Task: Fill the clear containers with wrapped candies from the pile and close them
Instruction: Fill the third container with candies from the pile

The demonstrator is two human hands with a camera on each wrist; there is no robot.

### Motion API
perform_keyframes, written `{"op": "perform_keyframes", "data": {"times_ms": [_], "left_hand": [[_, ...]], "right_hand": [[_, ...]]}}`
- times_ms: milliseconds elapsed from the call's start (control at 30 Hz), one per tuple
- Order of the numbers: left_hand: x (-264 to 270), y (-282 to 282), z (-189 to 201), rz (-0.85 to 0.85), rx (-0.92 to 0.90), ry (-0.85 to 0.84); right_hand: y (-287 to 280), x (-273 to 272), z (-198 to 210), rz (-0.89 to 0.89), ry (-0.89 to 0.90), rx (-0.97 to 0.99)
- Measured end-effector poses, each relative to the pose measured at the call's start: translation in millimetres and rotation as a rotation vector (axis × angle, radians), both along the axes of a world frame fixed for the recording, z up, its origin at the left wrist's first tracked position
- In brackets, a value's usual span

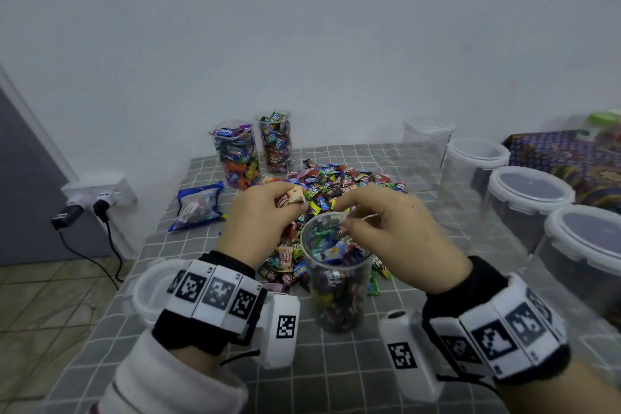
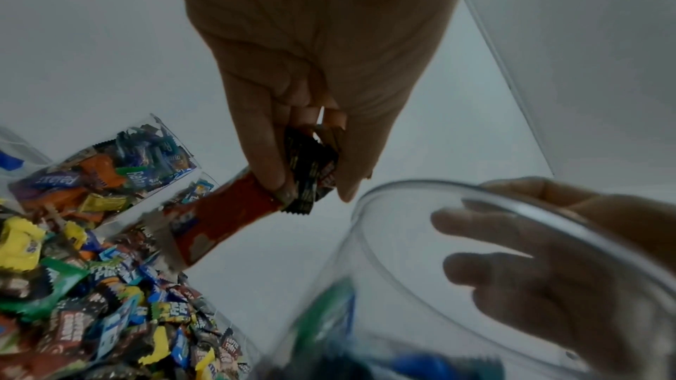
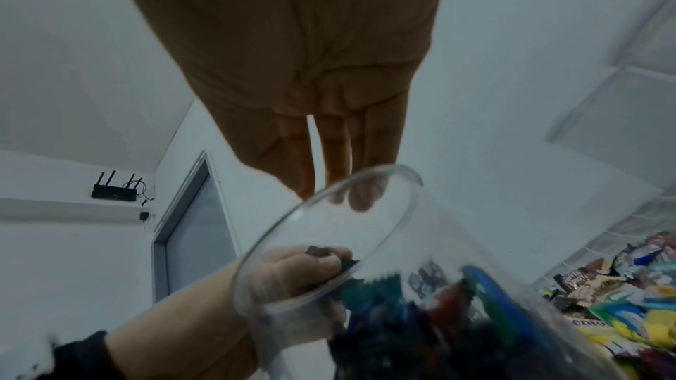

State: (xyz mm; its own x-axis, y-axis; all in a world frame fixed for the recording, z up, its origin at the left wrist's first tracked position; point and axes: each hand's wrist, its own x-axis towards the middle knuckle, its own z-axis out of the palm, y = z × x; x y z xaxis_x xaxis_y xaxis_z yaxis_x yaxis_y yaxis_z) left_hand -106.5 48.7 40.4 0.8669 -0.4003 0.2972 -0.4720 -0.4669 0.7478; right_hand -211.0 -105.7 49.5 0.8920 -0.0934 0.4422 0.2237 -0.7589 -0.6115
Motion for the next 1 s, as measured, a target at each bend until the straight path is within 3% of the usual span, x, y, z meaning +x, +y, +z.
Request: {"op": "perform_keyframes", "data": {"times_ms": [100,233,367,467,633,767,1000], "left_hand": [[0.1,1.2,3.6,0.007,-0.019,0.004],[1.5,2.4,11.4,0.004,-0.062,-0.009],[3.0,2.9,24.6,-0.013,-0.146,-0.031],[2.0,0.9,37.6,-0.027,-0.214,-0.066],[-7.2,-10.4,46.4,-0.17,-0.331,0.018],[-18.8,-23.0,36.9,-0.306,-0.288,0.112],[-21.8,-27.7,14.0,-0.356,-0.09,0.192]], "right_hand": [[-3.7,-1.9,-14.3,-0.029,-0.011,0.141],[-8.7,-3.2,-41.0,0.143,0.244,0.49],[-8.9,1.4,-58.3,0.18,0.253,0.603],[-9.4,3.7,-61.2,0.171,0.235,0.627],[-10.0,0.8,-60.8,0.181,0.228,0.639],[-9.6,0.8,-61.5,0.182,0.219,0.637],[-9.8,2.8,-62.9,0.21,0.177,0.644]]}}
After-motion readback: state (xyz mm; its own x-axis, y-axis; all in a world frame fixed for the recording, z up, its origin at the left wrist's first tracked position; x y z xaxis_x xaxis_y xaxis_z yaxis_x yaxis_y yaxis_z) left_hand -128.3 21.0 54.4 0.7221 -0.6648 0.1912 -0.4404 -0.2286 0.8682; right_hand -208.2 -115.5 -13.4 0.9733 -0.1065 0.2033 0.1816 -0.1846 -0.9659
